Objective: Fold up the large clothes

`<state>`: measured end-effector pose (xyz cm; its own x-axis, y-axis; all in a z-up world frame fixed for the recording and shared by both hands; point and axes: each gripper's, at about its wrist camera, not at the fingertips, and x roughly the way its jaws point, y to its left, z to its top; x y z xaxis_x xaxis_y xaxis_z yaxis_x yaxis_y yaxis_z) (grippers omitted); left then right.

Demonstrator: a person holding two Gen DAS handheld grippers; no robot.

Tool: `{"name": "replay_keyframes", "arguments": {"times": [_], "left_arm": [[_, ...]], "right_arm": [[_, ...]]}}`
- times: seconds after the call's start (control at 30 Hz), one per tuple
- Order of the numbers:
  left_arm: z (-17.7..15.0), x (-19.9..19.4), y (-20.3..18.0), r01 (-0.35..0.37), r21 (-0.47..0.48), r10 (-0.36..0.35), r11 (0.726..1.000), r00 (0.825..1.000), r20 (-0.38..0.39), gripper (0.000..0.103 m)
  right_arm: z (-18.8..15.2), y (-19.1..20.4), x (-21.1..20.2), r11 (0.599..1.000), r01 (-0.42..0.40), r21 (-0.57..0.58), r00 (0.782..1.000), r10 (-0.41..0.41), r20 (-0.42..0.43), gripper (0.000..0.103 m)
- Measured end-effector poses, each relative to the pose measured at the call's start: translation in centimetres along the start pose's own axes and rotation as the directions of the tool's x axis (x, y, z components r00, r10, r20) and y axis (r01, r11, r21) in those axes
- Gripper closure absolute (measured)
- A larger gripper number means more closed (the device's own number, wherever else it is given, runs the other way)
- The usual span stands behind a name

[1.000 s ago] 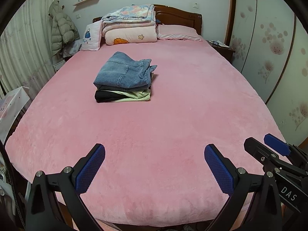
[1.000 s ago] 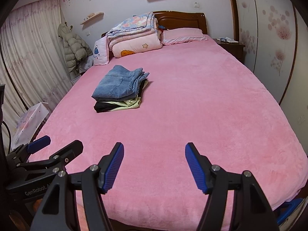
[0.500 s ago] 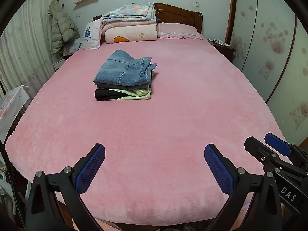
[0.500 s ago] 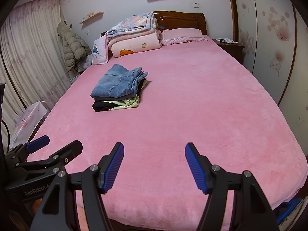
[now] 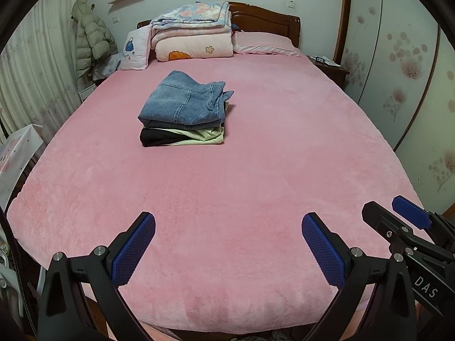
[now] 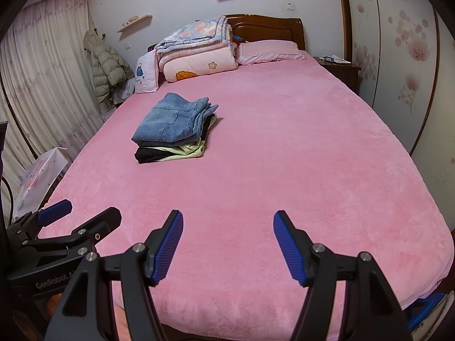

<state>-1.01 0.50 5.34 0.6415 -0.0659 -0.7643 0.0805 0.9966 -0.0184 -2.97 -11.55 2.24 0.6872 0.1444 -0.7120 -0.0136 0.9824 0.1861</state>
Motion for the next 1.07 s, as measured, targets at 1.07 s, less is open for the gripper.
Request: {"name": "replay_keyframes", "arguments": {"times": [1.07], "left_arm": [[-0.1,0.8,0.2,0.023,0.011,-0.022,1.0,0.999,-0.028,0.001]], "right_arm": [[-2.2,-0.8,1.0,1.0,0.025,0.003,0.999,-0.025,-0.025,0.037]]}}
